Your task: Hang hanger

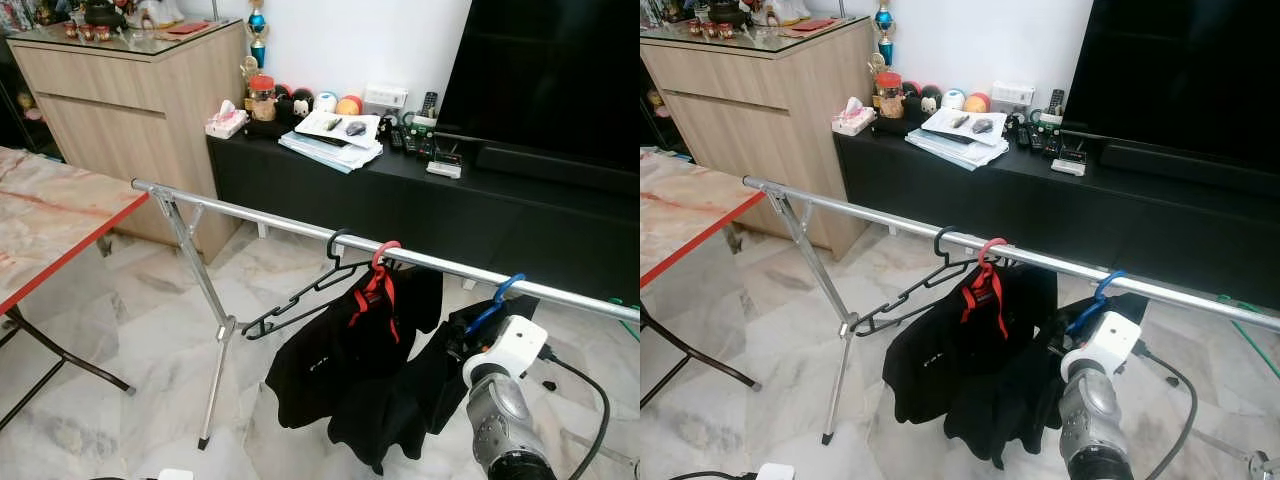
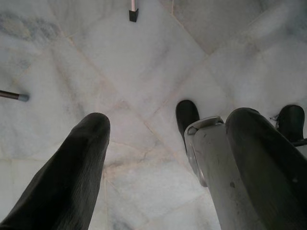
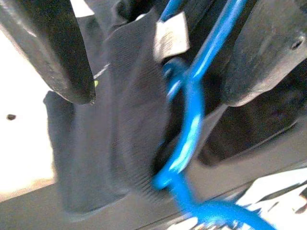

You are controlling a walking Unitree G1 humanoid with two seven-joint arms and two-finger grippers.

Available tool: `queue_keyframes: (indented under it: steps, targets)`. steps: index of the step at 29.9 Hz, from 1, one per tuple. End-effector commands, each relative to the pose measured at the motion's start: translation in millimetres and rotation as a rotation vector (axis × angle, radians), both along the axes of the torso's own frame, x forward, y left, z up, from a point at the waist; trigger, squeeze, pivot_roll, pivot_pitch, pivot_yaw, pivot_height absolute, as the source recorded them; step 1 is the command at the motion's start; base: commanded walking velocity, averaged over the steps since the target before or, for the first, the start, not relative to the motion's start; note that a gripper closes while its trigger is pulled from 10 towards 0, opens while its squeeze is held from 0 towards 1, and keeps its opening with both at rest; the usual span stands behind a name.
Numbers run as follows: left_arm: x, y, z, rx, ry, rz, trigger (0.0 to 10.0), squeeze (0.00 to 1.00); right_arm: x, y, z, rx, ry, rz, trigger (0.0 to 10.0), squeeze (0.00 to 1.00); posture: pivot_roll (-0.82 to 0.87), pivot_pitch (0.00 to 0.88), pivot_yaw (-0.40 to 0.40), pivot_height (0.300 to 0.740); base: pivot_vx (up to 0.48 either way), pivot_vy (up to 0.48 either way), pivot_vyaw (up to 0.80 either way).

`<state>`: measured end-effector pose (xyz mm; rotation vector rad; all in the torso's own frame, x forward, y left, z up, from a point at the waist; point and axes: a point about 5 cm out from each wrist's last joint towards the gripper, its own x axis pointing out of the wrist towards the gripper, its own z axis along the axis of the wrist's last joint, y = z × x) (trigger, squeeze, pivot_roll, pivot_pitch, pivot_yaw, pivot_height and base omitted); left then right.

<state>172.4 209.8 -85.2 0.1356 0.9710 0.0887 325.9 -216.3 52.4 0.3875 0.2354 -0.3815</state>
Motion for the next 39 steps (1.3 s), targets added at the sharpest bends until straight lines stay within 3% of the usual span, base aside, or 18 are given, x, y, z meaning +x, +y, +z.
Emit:
queue_keyframes:
  steps: [1, 6, 12, 17, 22, 24, 27, 33, 36, 38, 39]
  targets:
    - [-5.1, 0.4, -3, 0.009, 0.03, -0.004, 10.0, 0.0, -5.2, -10.6, -3, -0.016, 0.009, -0.068, 10.0, 0.0, 0.0, 0.041, -0.015, 0.74, 0.0, 0.0, 0.0]
    - [-4.7, 0.0, -3, 0.01, 0.029, -0.006, 10.0, 0.0, -9.6, -17.6, -5, -0.031, 0.025, -0.126, 10.0, 0.0, 0.0, 0.041, -0.015, 0.74, 0.0, 0.0, 0.0]
    - [-5.6, 0.2, -3, 0.007, 0.031, -0.005, 10.0, 0.0, -17.9, -12.7, -24, -0.031, 0.162, -0.102, 10.0, 0.0, 0.0, 0.041, -0.016, 0.74, 0.0, 0.0, 0.0]
    - [-5.9, -0.2, -3, 0.006, 0.032, -0.005, 10.0, 0.0, -22.1, -13.7, -29, -0.033, 0.196, -0.124, 10.0, 0.0, 0.0, 0.041, -0.015, 0.74, 0.0, 0.0, 0.0]
    - [-5.3, 0.5, -3, 0.006, 0.03, -0.006, 10.0, 0.0, -20.2, -19.0, -21, -0.045, 0.137, -0.151, 10.0, 0.0, 0.0, 0.041, -0.015, 0.74, 0.0, 0.0, 0.0]
    - [-4.3, 1.5, -2, 0.008, 0.028, -0.005, 10.0, 0.0, -13.7, -16.3, -11, -0.076, 0.059, -0.107, 10.0, 0.0, 0.0, 0.041, -0.016, 0.74, 0.0, 0.0, 0.0]
    - [-3.8, 2.0, -2, 0.009, 0.027, -0.005, 10.0, 0.0, -10.5, -13.5, -6, -0.092, 0.027, -0.082, 10.0, 0.0, 0.0, 0.041, -0.015, 0.74, 0.0, 0.0, 0.0]
    - [-3.5, 2.2, -2, 0.012, 0.027, -0.008, 10.0, 0.0, -5.8, -8.8, -3, -0.106, 0.008, -0.04, 10.0, 0.0, 0.0, 0.041, -0.015, 0.74, 0.0, 0.0, 0.0]
    - [-4.0, 1.5, -2, 0.013, 0.029, -0.01, 10.0, 0.0, -3.4, -1.0, -8, -0.102, 0.058, 0.042, 10.0, 0.0, 0.0, 0.041, -0.014, 0.74, 0.0, 0.0, 0.0]
    - [-4.1, 1.1, -2, 0.013, 0.03, -0.011, 10.0, 0.0, -3.5, 1.2, -10, -0.099, 0.074, 0.058, 3.0, 0.0, 0.01, 0.041, -0.014, 0.74, 0.0, 0.0, 0.0]
    - [-4.4, 0.6, -2, 0.014, 0.031, -0.013, 10.0, 0.0, -4.1, 2.1, -12, -0.093, 0.087, 0.067, 0.0, 0.0, 0.01, 0.041, -0.014, 0.74, 0.0, 0.0, 0.0]
